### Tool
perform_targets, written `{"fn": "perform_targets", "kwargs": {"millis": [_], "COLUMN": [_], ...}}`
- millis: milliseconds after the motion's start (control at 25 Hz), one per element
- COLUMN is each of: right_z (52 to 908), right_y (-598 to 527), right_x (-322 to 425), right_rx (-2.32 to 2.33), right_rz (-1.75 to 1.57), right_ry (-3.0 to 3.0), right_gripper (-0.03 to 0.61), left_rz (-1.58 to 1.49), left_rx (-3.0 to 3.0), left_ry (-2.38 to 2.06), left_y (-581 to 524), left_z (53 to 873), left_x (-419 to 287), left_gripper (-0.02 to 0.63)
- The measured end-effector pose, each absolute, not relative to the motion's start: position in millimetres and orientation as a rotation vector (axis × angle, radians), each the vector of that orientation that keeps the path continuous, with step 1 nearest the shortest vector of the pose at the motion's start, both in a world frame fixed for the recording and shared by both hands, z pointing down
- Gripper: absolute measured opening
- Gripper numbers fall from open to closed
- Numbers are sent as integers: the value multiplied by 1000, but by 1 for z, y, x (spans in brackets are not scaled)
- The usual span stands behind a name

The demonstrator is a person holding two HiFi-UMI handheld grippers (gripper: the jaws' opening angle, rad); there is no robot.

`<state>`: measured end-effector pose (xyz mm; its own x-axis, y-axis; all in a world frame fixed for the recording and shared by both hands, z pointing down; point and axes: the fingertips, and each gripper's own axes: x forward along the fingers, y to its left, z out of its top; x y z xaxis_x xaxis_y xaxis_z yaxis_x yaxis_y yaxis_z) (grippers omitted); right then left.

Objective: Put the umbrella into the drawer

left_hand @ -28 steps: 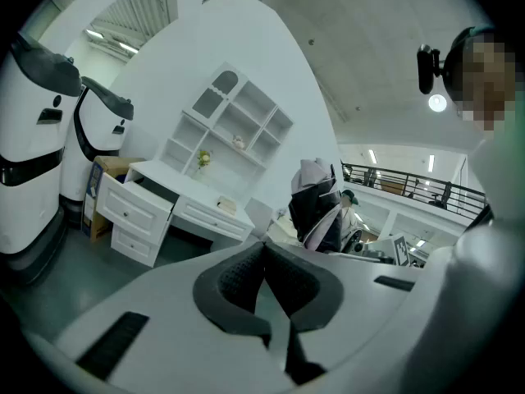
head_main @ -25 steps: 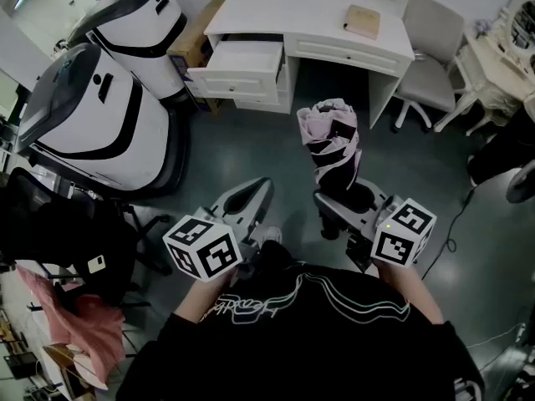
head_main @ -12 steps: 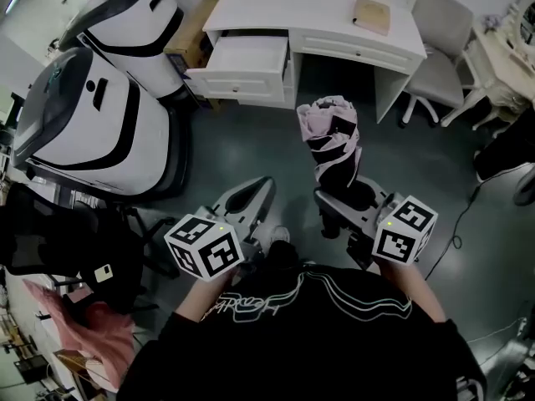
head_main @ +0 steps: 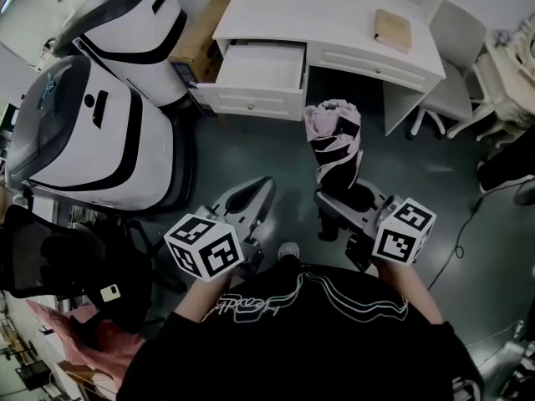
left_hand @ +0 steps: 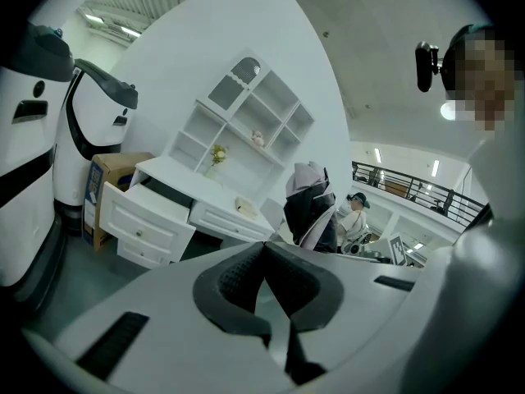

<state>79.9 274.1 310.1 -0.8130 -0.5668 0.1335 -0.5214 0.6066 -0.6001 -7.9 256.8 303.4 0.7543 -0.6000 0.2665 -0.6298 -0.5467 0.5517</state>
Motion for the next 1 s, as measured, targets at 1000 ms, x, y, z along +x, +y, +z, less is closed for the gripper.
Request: {"fn": "perform_targets", "kwargs": {"millis": [1000], "right_z": [343], "right_y": [-17], "right_x": [20], "right_rx": [-873], "right_rz": [-1092], "right_ry": [2799], "right_gripper": [215], "left_rz": [43], "left_rx": [2212], "left_ry": [-1036], "left_y": [-17], "left_z": [334], "left_x": [-79], "left_gripper": [20]}}
